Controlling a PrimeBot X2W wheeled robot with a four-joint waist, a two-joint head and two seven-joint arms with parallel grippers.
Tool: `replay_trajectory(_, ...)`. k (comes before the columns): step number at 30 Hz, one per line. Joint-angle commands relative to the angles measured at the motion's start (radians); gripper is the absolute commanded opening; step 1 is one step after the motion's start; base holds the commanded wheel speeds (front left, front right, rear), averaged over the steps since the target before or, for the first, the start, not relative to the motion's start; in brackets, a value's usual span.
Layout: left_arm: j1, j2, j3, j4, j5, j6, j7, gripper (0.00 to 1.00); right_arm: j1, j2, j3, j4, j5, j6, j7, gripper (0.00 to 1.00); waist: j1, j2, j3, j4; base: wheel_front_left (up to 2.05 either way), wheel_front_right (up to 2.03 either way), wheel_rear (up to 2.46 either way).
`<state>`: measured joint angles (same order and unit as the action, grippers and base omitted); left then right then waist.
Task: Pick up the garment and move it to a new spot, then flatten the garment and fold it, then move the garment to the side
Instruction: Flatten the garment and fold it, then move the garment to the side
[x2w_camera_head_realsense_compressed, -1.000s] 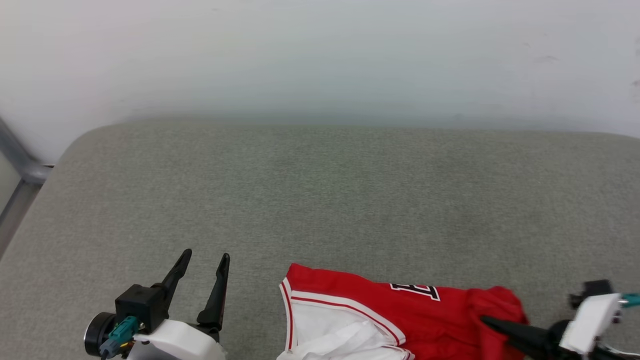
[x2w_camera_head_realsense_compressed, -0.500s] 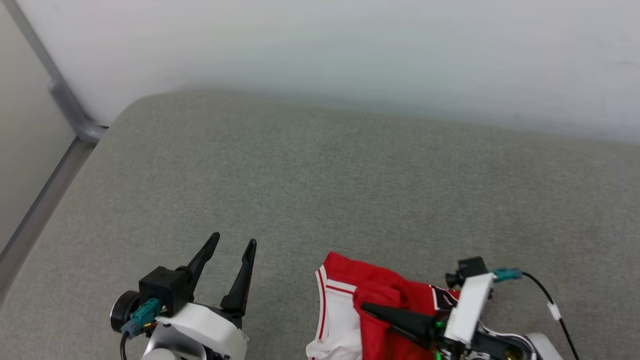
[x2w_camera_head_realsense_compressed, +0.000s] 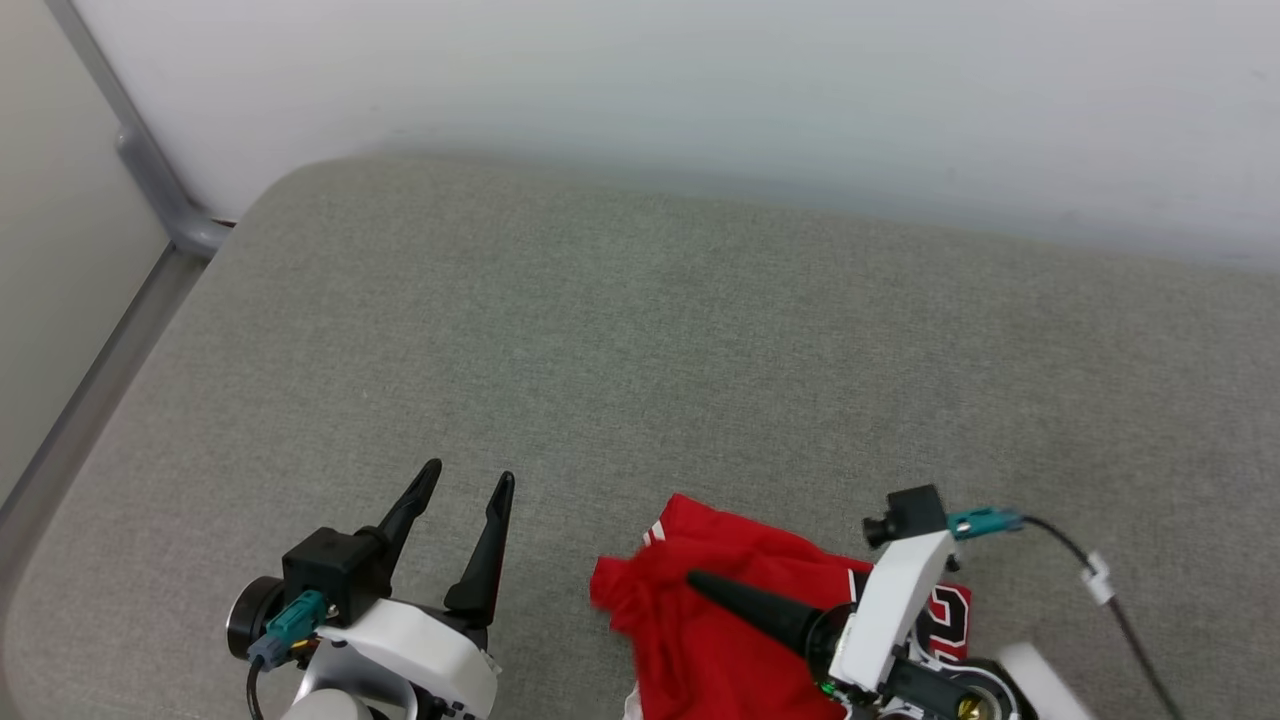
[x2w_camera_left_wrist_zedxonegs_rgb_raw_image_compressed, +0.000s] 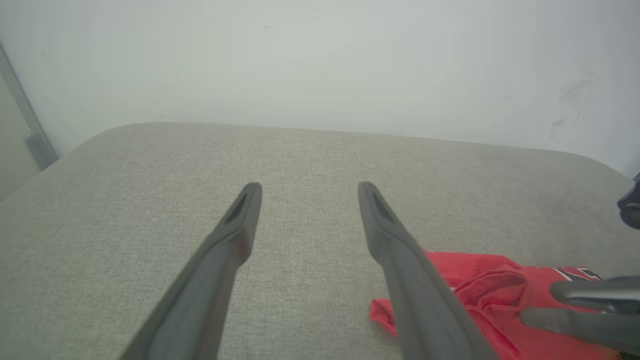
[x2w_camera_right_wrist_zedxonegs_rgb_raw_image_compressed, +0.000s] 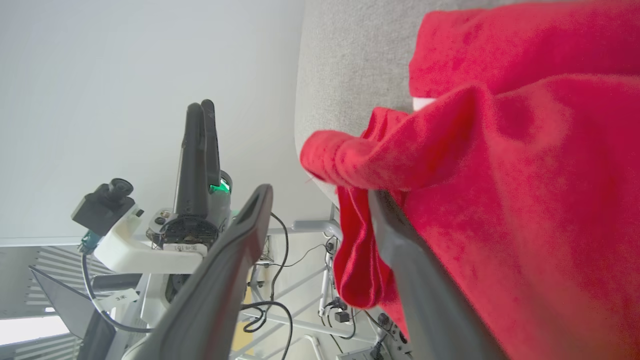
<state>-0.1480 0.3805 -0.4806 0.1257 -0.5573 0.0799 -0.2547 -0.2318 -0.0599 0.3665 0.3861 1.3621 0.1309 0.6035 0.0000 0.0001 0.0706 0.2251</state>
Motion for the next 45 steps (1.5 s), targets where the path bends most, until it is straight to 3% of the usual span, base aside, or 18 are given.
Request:
replay_trajectory(1, 0.001, -0.001, 0.003, 0.002, 0.006, 0.003, -0.005, 1.0, -0.014, -0.032, 0.009, -0.025, -0.062, 0.0, -0.039, 1.0, 0.0, -0.0001, -0.011, -0.01, 0.0, 0.0, 0.0)
replay_trajectory(7, 0.018, 0.003, 0.014, 0.005, 0.007, 0.016, -0.007, 1.0, 0.034, -0.098, -0.02, -0.104, -0.321, 0.0, -0.231, 1.0, 0.0, -0.0001, -0.04, -0.05, 0.0, 0.0, 0.0)
replay_trajectory(13, 0.041, 0.012, 0.032, 0.007, 0.005, 0.043, -0.008, 1.0, 0.101, -0.154, -0.225, -0.126, -0.653, 0.0, -0.401, 1.0, 0.0, -0.0001, -0.066, -0.096, 0.0, 0.0, 0.0)
replay_trajectory(19, 0.071, 0.027, 0.062, -0.012, 0.011, 0.08, -0.01, 1.0, 0.209, -0.115, -0.468, -0.263, -0.926, 0.0, -0.505, 1.0, 0.0, -0.0001, -0.088, -0.135, 0.0, 0.0, 0.0)
replay_trajectory(24, 0.101, 0.045, 0.083, -0.028, 0.028, 0.101, -0.011, 1.0, 0.298, -0.065, -0.522, -0.419, -1.08, 0.0, -0.578, 1.0, 0.0, -0.0001, -0.101, -0.163, 0.0, 0.0, 0.0)
replay_trajectory(34, 0.164, 0.065, 0.089, -0.054, 0.056, 0.14, -0.011, 1.0, 0.434, -0.001, -0.507, -0.549, -1.154, 0.0, -0.566, 1.0, 0.0, -0.0001, -0.117, -0.204, 0.0, 0.0, 0.0)
replay_trajectory(45, 0.152, 0.054, 0.088, -0.054, 0.053, 0.137, -0.012, 1.0, 0.425, 0.009, -0.51, -0.588, -1.147, 0.0, -0.521, 1.0, 0.0, -0.0001, -0.113, -0.202, 0.0, 0.0, 0.0)
